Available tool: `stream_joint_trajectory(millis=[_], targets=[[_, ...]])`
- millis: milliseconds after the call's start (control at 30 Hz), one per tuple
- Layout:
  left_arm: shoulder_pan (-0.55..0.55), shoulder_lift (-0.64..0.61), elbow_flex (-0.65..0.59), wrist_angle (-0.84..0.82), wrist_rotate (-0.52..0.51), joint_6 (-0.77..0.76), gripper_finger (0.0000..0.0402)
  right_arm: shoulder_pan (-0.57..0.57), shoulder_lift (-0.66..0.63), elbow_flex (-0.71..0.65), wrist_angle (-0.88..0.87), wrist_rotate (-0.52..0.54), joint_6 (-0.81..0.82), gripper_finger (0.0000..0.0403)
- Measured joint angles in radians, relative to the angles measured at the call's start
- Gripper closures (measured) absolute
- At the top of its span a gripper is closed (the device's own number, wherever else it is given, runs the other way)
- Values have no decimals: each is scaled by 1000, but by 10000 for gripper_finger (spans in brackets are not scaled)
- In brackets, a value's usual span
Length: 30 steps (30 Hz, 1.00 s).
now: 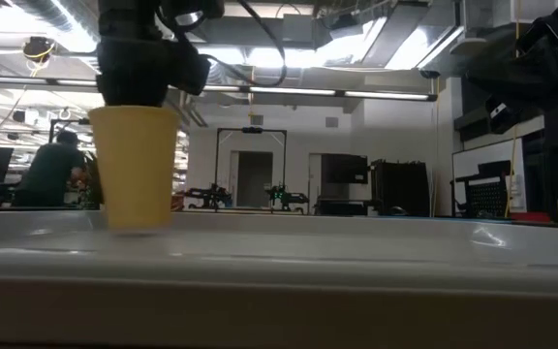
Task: Pick and place plate/cup/fork/spoon on tray
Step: Put the yellow cup on the top left of the gray tray
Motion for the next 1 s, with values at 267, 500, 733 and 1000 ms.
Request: stream_joint_trajectory(millis=[267,500,733,1000], targets=[[0,0,0,1,0,0,374,0,0,0,0,0,-1,391],[-2,0,0,1,0,0,367,0,0,0,0,-1,-1,391],[-2,0,0,2,0,0,369,0,0,0,0,-1,-2,391],[-2,0,0,2,0,0,366,0,0,0,0,-1,-2,391]])
